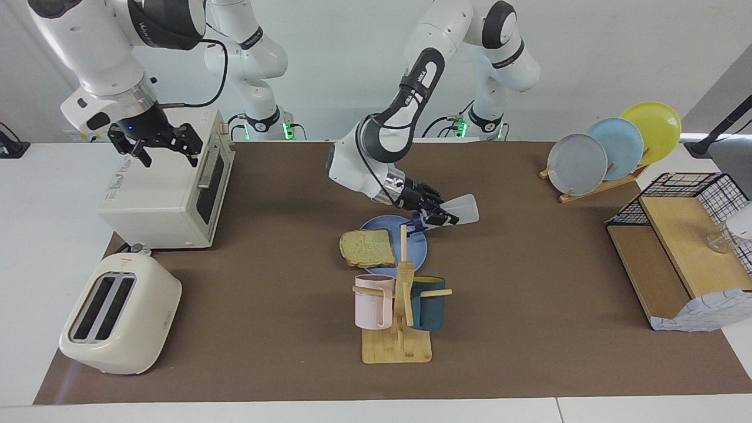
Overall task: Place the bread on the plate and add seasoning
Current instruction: 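Move the bottle over the bread with the left gripper and tilt it down, then shake the tilted bottle over the bread with the left gripper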
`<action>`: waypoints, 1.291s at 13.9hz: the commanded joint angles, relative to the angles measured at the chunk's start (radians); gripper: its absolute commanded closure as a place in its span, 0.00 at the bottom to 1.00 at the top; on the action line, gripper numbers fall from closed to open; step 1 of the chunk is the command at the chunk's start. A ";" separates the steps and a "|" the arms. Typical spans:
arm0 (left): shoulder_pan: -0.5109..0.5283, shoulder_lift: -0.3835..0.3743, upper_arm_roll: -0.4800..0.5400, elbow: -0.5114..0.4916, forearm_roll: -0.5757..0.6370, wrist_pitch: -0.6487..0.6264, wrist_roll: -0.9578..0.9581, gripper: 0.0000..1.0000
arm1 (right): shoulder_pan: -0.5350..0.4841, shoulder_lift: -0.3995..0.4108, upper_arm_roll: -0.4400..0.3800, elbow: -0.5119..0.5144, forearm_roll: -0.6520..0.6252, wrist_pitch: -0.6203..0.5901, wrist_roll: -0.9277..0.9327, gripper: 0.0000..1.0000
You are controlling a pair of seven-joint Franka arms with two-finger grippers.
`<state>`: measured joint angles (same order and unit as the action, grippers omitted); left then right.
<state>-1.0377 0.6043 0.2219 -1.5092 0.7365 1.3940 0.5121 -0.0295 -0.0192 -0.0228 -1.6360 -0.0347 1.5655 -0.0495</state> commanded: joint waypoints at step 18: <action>-0.101 0.140 0.013 0.113 0.311 -0.059 0.011 1.00 | -0.015 -0.022 0.011 -0.027 0.006 0.030 -0.003 0.00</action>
<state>-1.1392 0.7392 0.2211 -1.4015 1.0251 1.3235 0.5134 -0.0319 -0.0192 -0.0211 -1.6368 -0.0345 1.5859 -0.0492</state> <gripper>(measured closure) 0.551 0.000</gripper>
